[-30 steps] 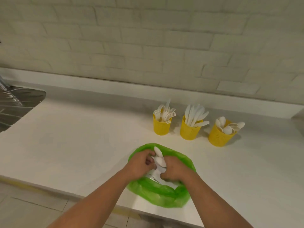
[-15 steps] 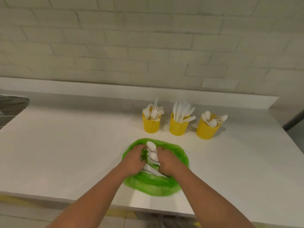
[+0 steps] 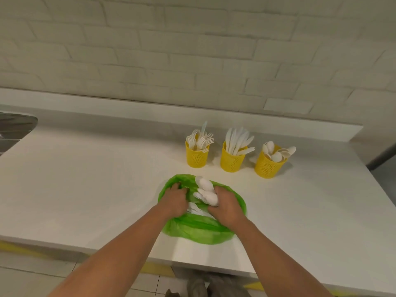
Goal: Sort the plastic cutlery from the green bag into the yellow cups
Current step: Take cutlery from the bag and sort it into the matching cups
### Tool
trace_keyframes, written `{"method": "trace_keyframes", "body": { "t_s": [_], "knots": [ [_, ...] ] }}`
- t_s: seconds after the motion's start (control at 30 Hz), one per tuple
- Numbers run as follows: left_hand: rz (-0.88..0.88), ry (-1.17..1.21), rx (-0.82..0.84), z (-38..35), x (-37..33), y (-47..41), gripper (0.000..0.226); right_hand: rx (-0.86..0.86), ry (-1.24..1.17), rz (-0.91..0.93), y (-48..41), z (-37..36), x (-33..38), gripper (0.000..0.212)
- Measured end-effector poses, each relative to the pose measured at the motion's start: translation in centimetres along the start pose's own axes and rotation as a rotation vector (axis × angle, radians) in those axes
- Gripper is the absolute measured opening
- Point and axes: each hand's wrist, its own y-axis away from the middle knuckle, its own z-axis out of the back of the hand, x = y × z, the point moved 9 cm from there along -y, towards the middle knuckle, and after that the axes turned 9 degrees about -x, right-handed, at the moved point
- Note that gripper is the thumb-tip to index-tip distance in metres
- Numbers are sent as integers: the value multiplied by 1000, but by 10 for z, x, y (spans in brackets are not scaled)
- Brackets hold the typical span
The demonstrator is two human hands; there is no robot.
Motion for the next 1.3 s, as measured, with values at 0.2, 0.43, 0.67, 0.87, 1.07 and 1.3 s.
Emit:
{"method": "trace_keyframes", "body": {
  "t_s": [0.2,0.43,0.67,0.87,1.07,1.3],
  "knots": [
    [-6,-57,42,4,-4,2,57,-149,-192,-88,-6,28,4,34],
    [-140,-6,-265,48,-34,10,37,-241,-592,-243,-7,68,5,19],
    [-334,-191,-35,8,-76,-2,68,-240,-748,-315,-7,83,18,12],
    [-292,-310,-27,4,-84,-9,62,-226,-834,-473,-2,75,0,20],
    [-437,-416,-29,7,-94,-1,50,-222,-762,-537,12,77,-14,9],
    [-543,-416,15,20,-104,7,53,-37,-394,-599,27,53,-32,16]
  ]
}}
